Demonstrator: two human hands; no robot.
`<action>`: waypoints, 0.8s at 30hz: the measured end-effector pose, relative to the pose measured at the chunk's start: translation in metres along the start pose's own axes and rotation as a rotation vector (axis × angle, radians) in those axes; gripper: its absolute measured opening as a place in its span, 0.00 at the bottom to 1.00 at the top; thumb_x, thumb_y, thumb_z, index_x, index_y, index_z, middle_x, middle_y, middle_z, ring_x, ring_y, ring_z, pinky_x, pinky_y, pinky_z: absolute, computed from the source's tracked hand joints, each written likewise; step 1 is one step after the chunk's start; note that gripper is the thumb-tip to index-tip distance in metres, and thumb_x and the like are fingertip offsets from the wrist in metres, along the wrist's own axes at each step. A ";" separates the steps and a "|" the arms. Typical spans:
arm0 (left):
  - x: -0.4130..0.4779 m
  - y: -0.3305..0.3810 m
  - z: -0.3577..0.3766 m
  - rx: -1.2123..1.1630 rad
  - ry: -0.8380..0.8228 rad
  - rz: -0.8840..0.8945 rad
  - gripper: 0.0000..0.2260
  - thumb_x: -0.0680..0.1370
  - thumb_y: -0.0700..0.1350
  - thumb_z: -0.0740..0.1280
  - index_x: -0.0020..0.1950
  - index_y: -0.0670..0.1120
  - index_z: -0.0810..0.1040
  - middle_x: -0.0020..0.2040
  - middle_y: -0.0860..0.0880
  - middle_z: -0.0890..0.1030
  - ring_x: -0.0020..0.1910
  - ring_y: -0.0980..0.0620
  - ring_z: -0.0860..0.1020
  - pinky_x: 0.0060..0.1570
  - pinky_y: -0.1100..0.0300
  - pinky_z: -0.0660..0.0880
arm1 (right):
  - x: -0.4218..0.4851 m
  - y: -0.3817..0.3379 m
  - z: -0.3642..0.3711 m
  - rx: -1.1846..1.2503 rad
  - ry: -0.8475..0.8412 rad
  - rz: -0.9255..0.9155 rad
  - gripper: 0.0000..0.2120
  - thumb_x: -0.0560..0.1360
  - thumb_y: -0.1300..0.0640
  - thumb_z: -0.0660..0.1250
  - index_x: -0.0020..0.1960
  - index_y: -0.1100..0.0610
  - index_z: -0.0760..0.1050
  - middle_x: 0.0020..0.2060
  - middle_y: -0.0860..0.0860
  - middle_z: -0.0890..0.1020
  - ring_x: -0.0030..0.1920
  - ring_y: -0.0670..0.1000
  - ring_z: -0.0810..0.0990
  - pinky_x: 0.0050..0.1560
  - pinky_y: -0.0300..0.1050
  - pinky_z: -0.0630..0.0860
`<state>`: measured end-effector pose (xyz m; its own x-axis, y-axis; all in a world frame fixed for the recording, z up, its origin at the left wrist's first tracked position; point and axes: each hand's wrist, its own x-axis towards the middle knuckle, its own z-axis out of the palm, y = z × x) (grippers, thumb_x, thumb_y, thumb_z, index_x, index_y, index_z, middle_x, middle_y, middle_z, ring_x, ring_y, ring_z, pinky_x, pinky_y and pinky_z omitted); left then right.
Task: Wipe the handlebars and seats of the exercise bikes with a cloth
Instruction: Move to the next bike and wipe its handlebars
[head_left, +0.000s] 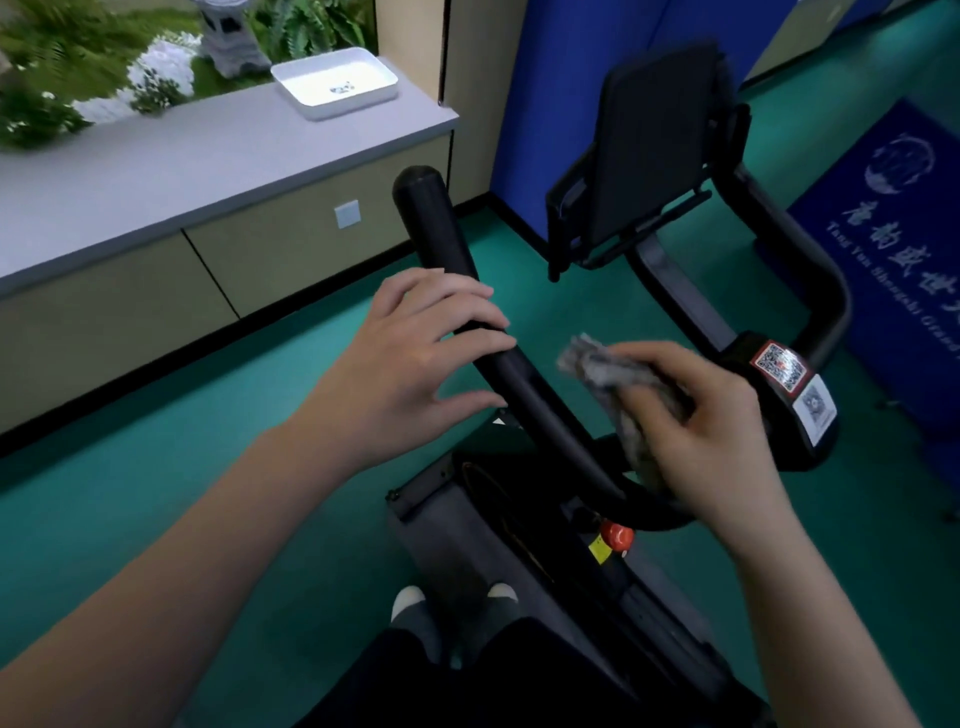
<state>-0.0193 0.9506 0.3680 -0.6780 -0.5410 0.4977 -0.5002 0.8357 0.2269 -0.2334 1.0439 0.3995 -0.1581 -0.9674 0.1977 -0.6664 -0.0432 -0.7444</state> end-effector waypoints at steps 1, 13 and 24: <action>-0.001 0.002 0.002 -0.003 0.003 -0.003 0.17 0.73 0.56 0.70 0.56 0.46 0.81 0.56 0.51 0.79 0.63 0.49 0.73 0.65 0.55 0.58 | 0.011 0.000 0.006 0.003 0.011 0.039 0.11 0.75 0.63 0.65 0.51 0.50 0.79 0.43 0.42 0.82 0.45 0.41 0.79 0.46 0.36 0.73; -0.002 0.013 0.007 -0.056 0.030 -0.085 0.16 0.72 0.56 0.71 0.54 0.47 0.81 0.55 0.52 0.80 0.60 0.49 0.75 0.61 0.50 0.63 | 0.053 0.011 0.036 0.201 -0.434 0.293 0.06 0.78 0.59 0.63 0.49 0.56 0.80 0.44 0.54 0.84 0.46 0.51 0.82 0.54 0.52 0.76; 0.000 0.015 0.007 -0.147 0.007 -0.186 0.17 0.70 0.58 0.70 0.52 0.49 0.82 0.54 0.55 0.79 0.61 0.52 0.73 0.63 0.56 0.58 | 0.054 0.024 0.022 0.369 -0.743 0.430 0.08 0.78 0.64 0.63 0.52 0.64 0.79 0.46 0.57 0.84 0.46 0.52 0.83 0.51 0.44 0.77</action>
<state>-0.0306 0.9628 0.3659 -0.5779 -0.6866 0.4412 -0.5319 0.7269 0.4345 -0.2421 0.9852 0.3781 0.2543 -0.8242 -0.5060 -0.3648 0.4027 -0.8395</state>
